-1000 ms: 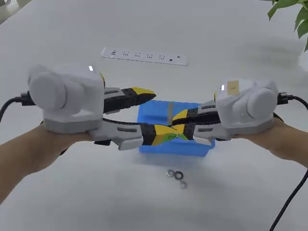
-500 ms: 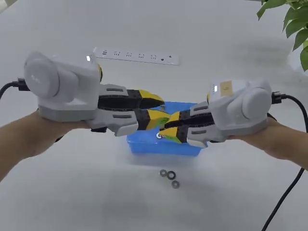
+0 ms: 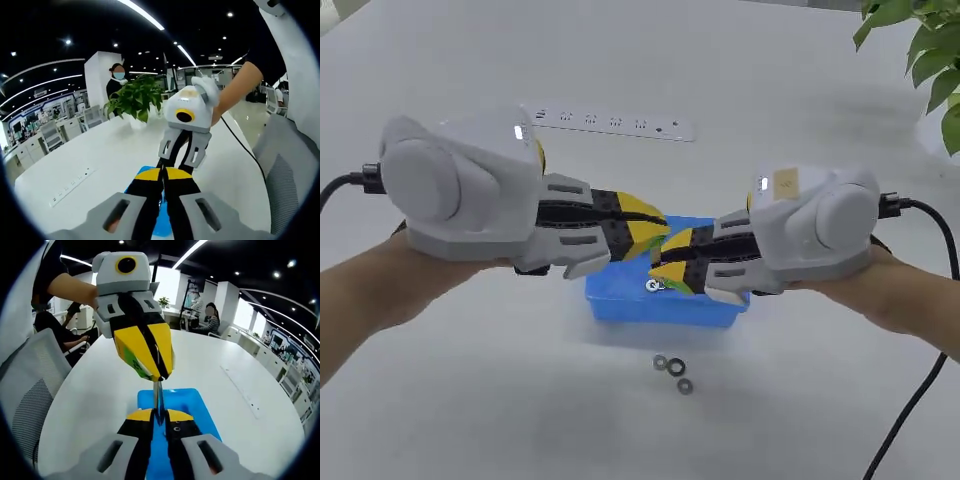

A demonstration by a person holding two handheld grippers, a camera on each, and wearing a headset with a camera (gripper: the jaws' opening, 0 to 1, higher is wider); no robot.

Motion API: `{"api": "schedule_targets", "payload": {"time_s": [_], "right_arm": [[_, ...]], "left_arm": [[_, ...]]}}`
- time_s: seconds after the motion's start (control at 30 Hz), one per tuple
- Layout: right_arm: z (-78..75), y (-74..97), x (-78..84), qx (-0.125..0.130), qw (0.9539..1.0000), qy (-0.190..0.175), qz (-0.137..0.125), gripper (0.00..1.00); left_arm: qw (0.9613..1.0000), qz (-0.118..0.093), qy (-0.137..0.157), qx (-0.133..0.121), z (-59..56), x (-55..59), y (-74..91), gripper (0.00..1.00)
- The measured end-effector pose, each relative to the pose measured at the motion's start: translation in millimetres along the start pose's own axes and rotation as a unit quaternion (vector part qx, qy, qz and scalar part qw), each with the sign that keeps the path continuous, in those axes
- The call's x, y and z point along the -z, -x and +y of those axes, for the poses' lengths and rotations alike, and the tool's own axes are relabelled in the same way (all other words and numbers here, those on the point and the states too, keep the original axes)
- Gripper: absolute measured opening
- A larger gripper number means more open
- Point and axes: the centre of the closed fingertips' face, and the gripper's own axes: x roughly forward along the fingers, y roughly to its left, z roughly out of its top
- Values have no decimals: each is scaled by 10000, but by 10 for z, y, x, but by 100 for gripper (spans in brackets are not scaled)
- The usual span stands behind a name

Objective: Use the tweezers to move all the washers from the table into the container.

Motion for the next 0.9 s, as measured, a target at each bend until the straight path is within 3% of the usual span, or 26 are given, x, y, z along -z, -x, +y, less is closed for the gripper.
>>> {"api": "schedule_targets", "payload": {"time_s": [0.23, 0.4, 0.6, 0.9], "right_arm": [[10, 25, -29, 154, 9999, 6, 48, 12], [-95, 139, -7, 558, 9983, -141, 116, 19], [-162, 320, 39, 869, 9956, -338, 100, 23], [-17, 547, 86, 1056, 9926, -586, -104, 34]], "left_arm": [[9998, 81, -166, 27, -14, -35, -4, 5], [9998, 53, -188, -51, 3, -87, 19, 5], [9996, 53, -186, -198, 32, -130, 69, 5], [9988, -28, -217, -441, 56, -249, 176, 5]]}}
